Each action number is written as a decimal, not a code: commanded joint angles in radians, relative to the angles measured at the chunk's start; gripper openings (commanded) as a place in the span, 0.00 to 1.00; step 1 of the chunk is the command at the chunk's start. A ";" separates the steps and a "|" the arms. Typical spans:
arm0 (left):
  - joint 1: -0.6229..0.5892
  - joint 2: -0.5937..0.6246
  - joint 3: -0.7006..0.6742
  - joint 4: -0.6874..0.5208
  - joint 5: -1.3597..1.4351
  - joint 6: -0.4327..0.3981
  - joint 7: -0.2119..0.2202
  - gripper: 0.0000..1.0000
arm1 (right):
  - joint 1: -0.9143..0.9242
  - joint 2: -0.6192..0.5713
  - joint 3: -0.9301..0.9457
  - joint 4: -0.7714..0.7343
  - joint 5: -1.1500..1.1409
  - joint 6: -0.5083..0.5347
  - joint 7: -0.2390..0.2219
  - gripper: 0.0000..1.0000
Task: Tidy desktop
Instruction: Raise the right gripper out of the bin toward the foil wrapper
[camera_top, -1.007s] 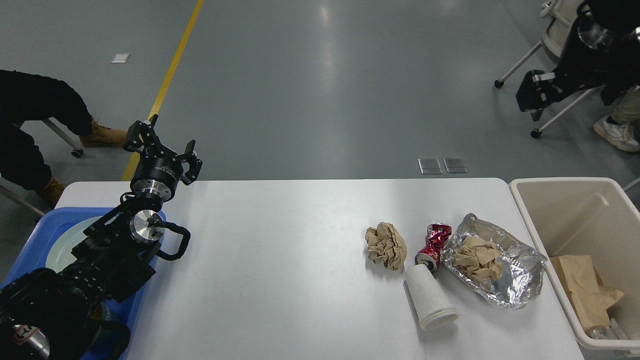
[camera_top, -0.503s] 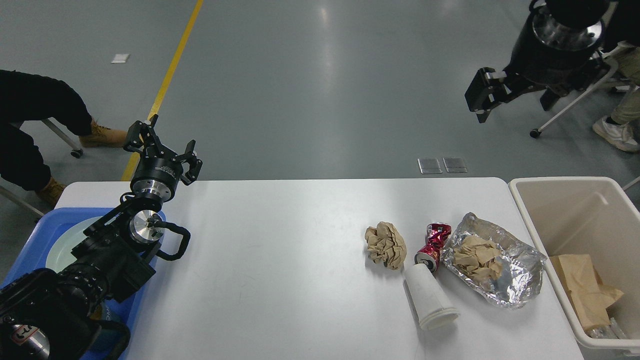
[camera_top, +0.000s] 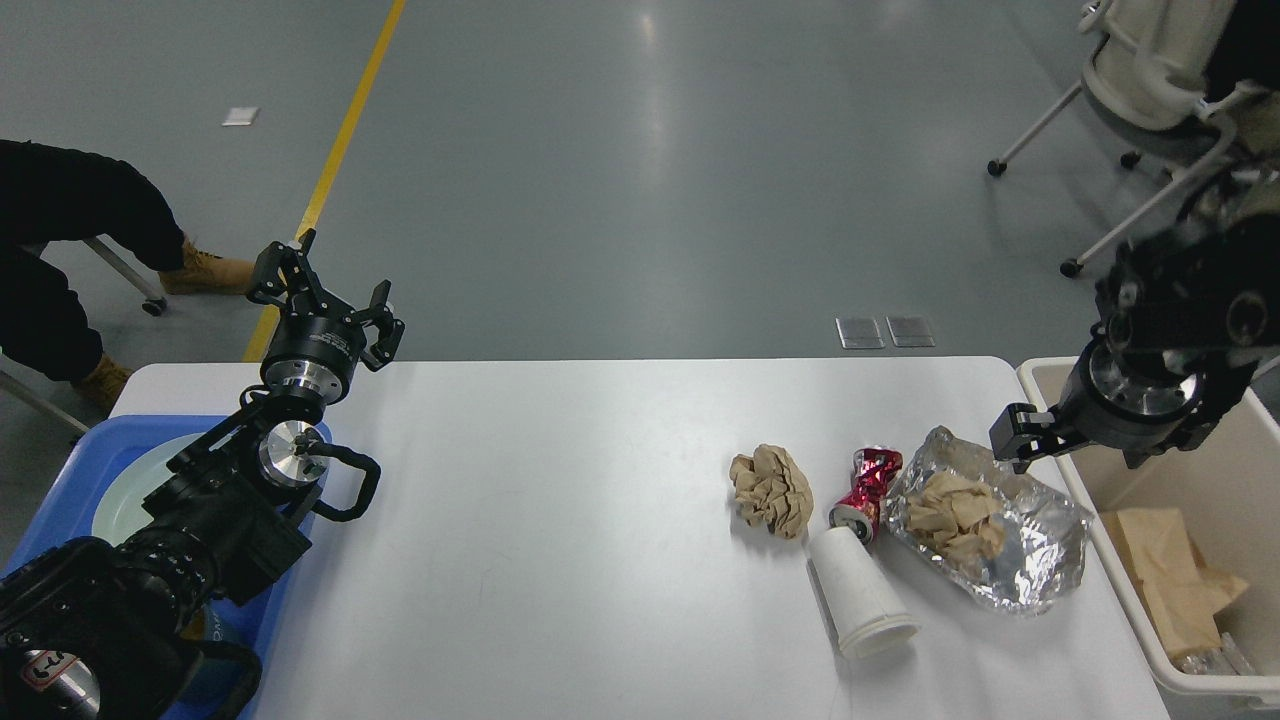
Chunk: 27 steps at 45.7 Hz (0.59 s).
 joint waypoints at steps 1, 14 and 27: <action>0.000 0.000 0.000 0.000 0.000 0.000 0.000 0.96 | -0.141 0.000 0.014 -0.044 0.009 -0.104 -0.001 0.94; 0.000 0.000 0.000 0.000 0.000 0.000 0.000 0.96 | -0.376 0.000 0.069 -0.244 0.009 -0.135 -0.001 0.94; 0.000 0.000 0.000 0.000 0.000 0.000 0.000 0.96 | -0.519 0.000 0.095 -0.387 0.009 -0.135 -0.001 0.94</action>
